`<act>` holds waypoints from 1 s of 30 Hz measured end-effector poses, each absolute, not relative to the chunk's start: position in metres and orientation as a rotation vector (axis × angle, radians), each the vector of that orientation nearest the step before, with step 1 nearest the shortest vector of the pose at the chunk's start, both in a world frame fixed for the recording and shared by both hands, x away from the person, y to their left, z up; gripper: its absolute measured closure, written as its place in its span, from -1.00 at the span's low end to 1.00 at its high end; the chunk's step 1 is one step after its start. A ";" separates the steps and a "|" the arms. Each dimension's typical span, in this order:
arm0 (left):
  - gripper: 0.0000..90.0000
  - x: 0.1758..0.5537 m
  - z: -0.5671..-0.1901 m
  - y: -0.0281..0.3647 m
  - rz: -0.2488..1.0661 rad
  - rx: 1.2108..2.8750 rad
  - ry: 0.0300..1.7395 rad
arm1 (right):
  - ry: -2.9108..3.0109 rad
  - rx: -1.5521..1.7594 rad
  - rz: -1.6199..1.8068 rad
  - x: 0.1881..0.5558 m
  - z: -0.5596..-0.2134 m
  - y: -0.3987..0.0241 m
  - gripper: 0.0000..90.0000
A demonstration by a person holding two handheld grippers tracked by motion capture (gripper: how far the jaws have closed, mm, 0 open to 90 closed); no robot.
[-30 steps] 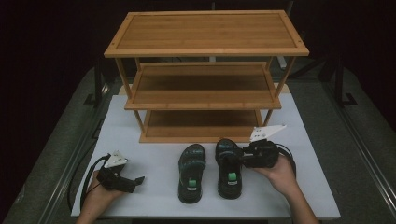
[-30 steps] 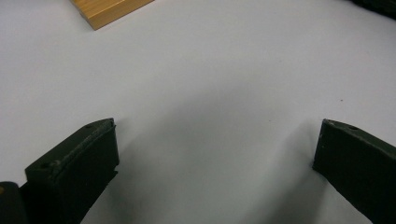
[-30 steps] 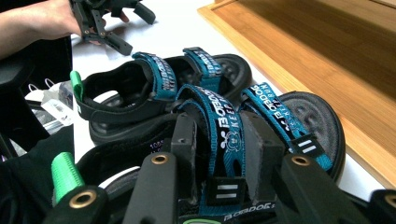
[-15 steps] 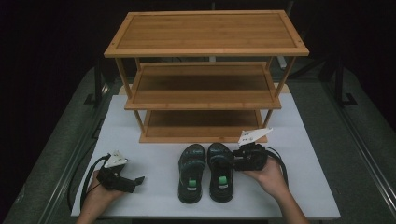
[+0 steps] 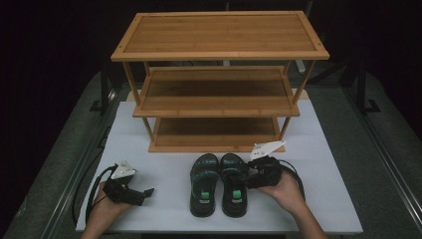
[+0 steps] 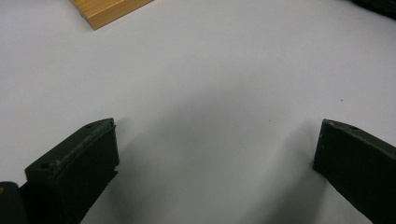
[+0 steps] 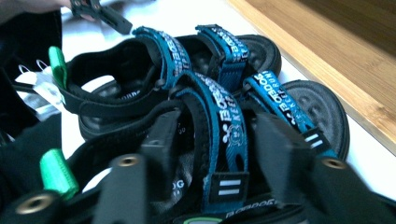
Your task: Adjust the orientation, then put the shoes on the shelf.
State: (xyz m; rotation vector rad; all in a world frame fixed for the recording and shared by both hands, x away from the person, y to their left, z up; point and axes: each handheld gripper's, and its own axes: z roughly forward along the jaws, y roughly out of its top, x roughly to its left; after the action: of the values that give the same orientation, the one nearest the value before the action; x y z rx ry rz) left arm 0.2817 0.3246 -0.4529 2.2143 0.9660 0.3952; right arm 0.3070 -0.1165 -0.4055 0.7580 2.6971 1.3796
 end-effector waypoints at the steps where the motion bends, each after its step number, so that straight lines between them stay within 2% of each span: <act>1: -1.00 0.282 -0.453 0.325 0.396 2.214 0.966 | 2.692 0.759 1.375 0.306 -0.405 -0.117 -0.03; 4: -1.00 0.282 -0.453 0.325 0.396 2.214 0.966 | 2.666 0.777 1.388 0.304 -0.402 -0.120 -0.12; 14: -1.00 0.281 -0.444 0.320 0.378 2.206 0.932 | 2.599 0.781 1.455 0.302 -0.395 -0.130 -0.14; 28: -1.00 0.279 -0.404 0.271 0.253 2.144 0.741 | 2.573 0.786 1.476 0.300 -0.391 -0.138 -0.17; 30: -0.92 0.281 -0.399 0.264 0.234 2.135 0.706 | 2.567 0.790 1.483 0.301 -0.391 -0.140 -0.17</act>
State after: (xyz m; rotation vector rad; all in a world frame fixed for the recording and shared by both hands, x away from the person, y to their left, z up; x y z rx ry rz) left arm 0.2809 0.2639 -0.3986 2.1347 0.7064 0.2336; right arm 0.3007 -0.1400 -0.3908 0.7904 2.5673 1.4834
